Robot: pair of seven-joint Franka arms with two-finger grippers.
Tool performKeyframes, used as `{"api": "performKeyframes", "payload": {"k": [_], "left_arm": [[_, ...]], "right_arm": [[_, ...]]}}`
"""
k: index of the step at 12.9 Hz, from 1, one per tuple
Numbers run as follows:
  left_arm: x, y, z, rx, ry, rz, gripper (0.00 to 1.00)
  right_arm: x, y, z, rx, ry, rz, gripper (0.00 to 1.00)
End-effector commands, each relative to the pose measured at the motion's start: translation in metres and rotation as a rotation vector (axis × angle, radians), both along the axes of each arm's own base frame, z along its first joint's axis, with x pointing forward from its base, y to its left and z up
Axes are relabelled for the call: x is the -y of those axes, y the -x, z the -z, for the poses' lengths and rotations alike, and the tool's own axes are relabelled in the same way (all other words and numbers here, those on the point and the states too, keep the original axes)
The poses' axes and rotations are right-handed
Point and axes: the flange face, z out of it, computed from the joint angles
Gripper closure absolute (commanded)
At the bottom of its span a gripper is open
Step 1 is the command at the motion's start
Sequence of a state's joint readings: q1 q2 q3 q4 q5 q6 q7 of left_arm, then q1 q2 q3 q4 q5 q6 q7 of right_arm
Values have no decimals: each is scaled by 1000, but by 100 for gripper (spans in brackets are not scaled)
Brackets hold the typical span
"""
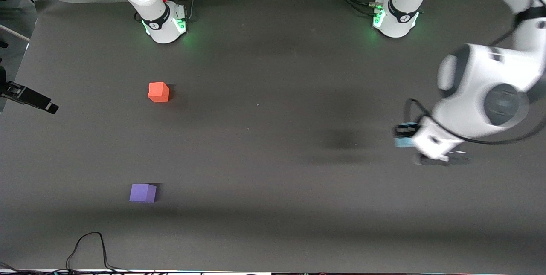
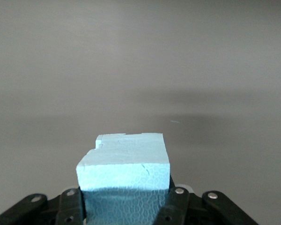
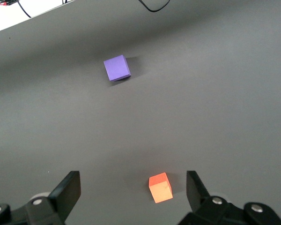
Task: Place blue block between orange and purple blocks
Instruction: 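Carry the blue cube with the left gripper toward the table middle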
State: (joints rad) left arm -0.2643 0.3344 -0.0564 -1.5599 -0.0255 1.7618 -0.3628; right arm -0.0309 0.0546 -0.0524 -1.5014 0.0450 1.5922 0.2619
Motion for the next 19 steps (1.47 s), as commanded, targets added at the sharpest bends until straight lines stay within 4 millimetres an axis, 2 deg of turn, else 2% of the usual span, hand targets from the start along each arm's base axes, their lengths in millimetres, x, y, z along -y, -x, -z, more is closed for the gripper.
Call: {"api": "performKeyframes", "payload": {"k": [1, 2, 4, 5, 7, 9, 11, 14, 16, 17, 18, 19], "left_arm": [[126, 32, 13, 6, -33, -63, 61], [176, 47, 21, 21, -32, -66, 61], [261, 84, 58, 46, -35, -48, 61], [293, 101, 83, 72, -34, -47, 61], [333, 123, 133, 120, -36, -50, 61], [358, 143, 171, 129, -23, -24, 61], [370, 155, 204, 127, -16, -7, 61], [385, 169, 227, 135, 15, 12, 61], [387, 172, 243, 132, 18, 14, 61], [388, 173, 248, 131, 19, 13, 60], [387, 173, 251, 132, 18, 13, 55], [386, 171, 250, 136, 19, 15, 23]], "right_arm": [[-1, -2, -6, 13, 4, -2, 0], [0, -1, -7, 13, 4, 0, 0], [-1, -2, -8, 16, 2, 1, 0], [-2, -1, -9, 17, 2, 0, 0], [-2, 0, -8, 13, 2, 0, 0], [-5, -1, -8, 14, 3, -6, 0], [-6, 0, -11, 19, 3, -8, 0], [-7, 0, -9, 15, 2, 9, 0], [-11, -1, -8, 11, 5, 69, 0], [-20, -2, -8, 11, 8, 54, 0], [-21, -3, -7, 9, 8, 52, 0], [-20, -3, -7, 9, 8, 54, 0]]}}
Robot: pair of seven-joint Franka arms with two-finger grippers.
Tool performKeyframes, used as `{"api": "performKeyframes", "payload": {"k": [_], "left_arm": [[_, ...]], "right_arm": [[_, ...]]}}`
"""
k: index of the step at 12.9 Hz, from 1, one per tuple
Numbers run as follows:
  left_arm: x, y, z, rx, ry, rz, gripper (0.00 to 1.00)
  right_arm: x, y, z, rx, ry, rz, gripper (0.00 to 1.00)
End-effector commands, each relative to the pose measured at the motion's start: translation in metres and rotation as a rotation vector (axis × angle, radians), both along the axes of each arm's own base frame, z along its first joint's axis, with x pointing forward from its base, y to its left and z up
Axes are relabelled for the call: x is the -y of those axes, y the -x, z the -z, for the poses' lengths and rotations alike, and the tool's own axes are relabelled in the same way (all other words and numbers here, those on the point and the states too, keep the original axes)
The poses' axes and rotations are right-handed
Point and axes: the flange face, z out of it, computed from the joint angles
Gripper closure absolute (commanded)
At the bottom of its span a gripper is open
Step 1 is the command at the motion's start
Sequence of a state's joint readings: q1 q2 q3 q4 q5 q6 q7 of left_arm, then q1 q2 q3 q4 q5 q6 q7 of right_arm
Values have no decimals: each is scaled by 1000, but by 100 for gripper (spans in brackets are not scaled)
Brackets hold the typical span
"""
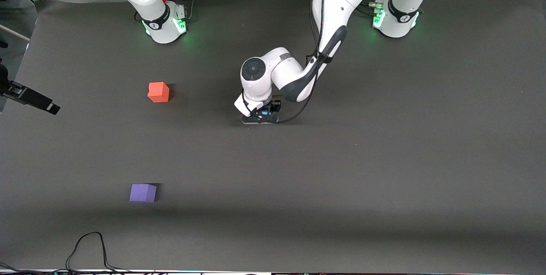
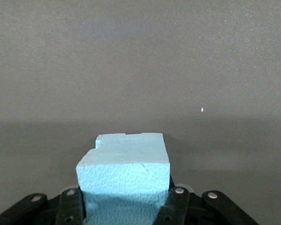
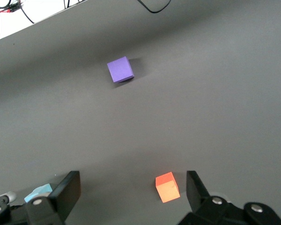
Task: Place blue block between orange and purple blocks
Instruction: 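Carry the blue cube with the left gripper toward the table middle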
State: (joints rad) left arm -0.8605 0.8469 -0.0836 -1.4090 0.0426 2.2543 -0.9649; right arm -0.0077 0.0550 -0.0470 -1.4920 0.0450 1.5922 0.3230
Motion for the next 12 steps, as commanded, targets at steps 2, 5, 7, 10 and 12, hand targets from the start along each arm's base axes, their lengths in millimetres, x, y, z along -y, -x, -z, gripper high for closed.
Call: {"api": "performKeyframes", "payload": {"k": [2, 5, 7, 10, 12], "left_arm": [[6, -4, -1, 28, 0, 2, 0], [-15, -37, -51, 44, 35, -32, 0], [-53, -70, -112, -28, 76, -55, 0], [-154, -130, -183, -135, 147, -59, 0], [-244, -165, -214, -194, 158, -78, 0]], "right_arm": [[-2, -1, 1, -5, 7, 26, 0], [-5, -8, 7, -11, 2, 21, 0], [-4, -6, 0, 1, 5, 23, 0], [0, -5, -8, 13, 3, 33, 0], [-2, -8, -3, 6, 0, 28, 0]]}}
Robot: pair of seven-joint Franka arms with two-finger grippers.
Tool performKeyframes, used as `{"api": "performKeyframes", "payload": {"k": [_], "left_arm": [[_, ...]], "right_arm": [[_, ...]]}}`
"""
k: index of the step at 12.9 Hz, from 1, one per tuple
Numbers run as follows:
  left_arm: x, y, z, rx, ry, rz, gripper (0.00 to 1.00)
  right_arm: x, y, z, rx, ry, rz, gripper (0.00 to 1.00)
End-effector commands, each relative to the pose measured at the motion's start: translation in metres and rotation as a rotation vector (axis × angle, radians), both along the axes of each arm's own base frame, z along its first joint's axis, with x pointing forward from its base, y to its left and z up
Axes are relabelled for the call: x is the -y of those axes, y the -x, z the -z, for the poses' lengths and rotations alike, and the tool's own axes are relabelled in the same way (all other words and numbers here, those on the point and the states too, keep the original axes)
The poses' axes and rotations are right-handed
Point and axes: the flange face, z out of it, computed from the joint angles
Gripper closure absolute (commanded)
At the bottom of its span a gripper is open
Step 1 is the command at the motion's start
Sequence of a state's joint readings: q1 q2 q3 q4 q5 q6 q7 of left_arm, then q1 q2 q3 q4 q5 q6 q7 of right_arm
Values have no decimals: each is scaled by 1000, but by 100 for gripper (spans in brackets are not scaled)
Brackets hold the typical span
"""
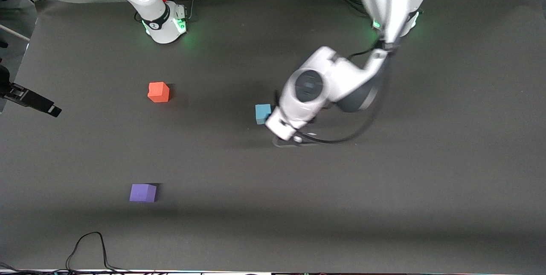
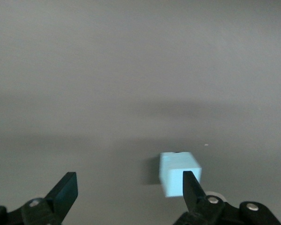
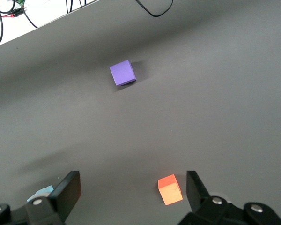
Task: Place blue block between orange and purple blocks
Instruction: 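Carry the blue cube with the left gripper toward the table middle, then release the blue cube and withdraw the left gripper while the right gripper reaches in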
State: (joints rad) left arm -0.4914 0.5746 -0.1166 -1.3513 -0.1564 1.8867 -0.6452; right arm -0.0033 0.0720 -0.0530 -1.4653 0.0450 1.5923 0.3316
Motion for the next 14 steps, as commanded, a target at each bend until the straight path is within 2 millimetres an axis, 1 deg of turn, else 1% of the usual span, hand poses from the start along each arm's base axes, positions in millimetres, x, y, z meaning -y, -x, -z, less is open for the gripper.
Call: {"api": "performKeyframes", "payload": {"k": [1, 2, 3, 5, 6, 7, 8, 9, 10, 11, 12, 13, 14], "left_arm": [[-106, -22, -36, -79, 24, 12, 0], [-148, -26, -53, -83, 23, 13, 0], [-202, -32, -71, -90, 19, 5, 0], [-289, -31, -106, -83, 1, 33, 0], [-322, -28, -127, -58, -32, 30, 0], [-349, -23, -145, -34, -65, 7, 0], [-364, -16, -161, -15, -88, -3, 0], [-376, -10, -175, 4, -91, 15, 0], [-388, -3, -191, 27, -90, 31, 0], [-395, 3, -202, 40, -89, 52, 0], [-396, 9, -213, 59, -95, 73, 0], [-399, 14, -221, 70, -104, 69, 0], [-398, 18, -226, 80, -107, 71, 0]], "right_arm": [[-5, -10, 11, -17, -4, 17, 0], [-13, -19, 23, -26, -8, 5, 0], [-37, -27, 35, -26, -31, -28, 0], [-59, -46, 72, -56, -35, -59, 0], [-92, -55, 95, -70, -30, -107, 0], [-130, -60, 120, -99, -18, -149, 0], [-149, -57, 132, -121, -7, -120, 0], [-171, -51, 144, -146, 5, -128, 0], [-209, -44, 160, -164, 50, -155, 0], [-225, -43, 169, -157, 107, -124, 0], [-247, -39, 179, -144, 156, -133, 0], [-270, -37, 195, -146, 166, -147, 0], [-277, -42, 209, -133, 145, -148, 0]]}}
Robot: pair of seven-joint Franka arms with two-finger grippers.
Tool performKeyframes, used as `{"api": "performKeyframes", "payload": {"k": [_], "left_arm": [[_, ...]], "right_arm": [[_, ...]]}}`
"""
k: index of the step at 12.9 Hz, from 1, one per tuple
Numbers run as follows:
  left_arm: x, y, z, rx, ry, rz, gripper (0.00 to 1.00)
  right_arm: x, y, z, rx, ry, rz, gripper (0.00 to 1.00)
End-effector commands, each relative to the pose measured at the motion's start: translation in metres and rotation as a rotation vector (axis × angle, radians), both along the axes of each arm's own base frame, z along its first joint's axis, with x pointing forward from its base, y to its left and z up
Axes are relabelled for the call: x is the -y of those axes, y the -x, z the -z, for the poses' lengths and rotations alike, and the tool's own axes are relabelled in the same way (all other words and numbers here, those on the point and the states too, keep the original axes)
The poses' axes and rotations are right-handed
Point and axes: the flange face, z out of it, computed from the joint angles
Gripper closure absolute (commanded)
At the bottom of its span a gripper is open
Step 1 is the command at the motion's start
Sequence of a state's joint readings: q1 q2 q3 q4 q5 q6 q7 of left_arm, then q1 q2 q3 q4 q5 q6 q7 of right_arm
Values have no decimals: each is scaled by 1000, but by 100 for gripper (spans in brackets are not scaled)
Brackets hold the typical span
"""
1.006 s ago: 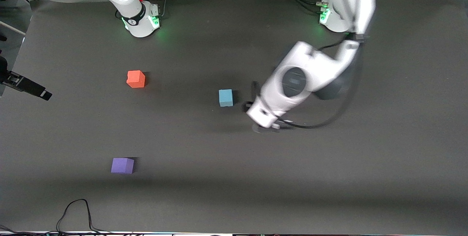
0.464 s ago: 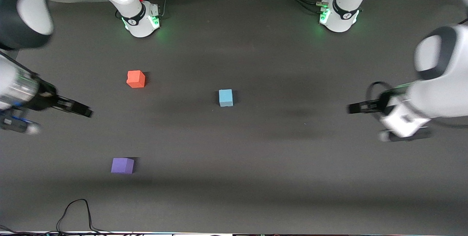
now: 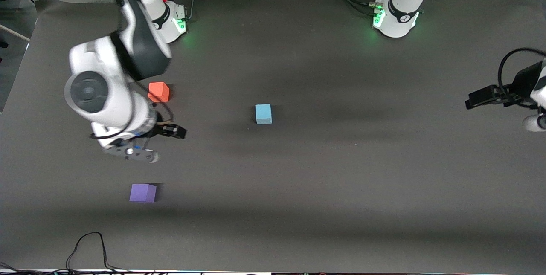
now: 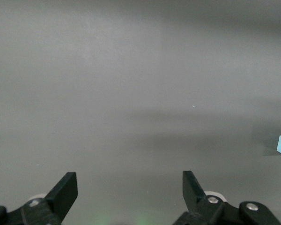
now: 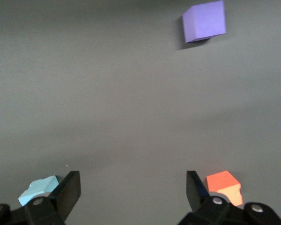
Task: Place blue block between orange and purple blocks
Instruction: 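Lower the right gripper onto the blue cube and grasp it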
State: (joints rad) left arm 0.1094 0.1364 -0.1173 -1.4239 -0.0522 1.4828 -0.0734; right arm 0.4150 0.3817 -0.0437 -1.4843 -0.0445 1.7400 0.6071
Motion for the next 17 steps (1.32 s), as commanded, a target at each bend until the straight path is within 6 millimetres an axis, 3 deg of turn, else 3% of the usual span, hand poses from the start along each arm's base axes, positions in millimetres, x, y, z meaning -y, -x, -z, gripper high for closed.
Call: {"api": "performKeyframes", "payload": {"k": [1, 2, 4, 5, 7, 9, 11, 13, 17], "left_arm": [[0, 22, -11, 14, -25, 27, 0], [3, 27, -11, 20, -27, 31, 0], [11, 33, -11, 34, -38, 44, 0], [17, 35, -11, 36, -55, 60, 0], [24, 35, -13, 43, -57, 74, 0], [28, 36, -14, 42, -57, 89, 0], [23, 36, -13, 38, -54, 126, 0], [21, 36, -13, 40, -54, 123, 0], [25, 36, -13, 38, -54, 129, 0]], "right_arm": [[-24, -9, 30, 45, -64, 15, 0], [-58, -1, 38, 54, -128, -11, 0], [-91, 4, 65, 67, -161, -32, 0], [-119, 14, 83, 62, -184, -58, 0], [-148, 34, 113, 47, -197, -87, 0], [-171, 69, 153, 54, -195, -134, 0], [-174, 84, 178, 69, -196, -123, 0], [-192, 100, 194, 72, -204, -112, 0], [-189, 134, 239, 109, -233, -112, 0]]}}
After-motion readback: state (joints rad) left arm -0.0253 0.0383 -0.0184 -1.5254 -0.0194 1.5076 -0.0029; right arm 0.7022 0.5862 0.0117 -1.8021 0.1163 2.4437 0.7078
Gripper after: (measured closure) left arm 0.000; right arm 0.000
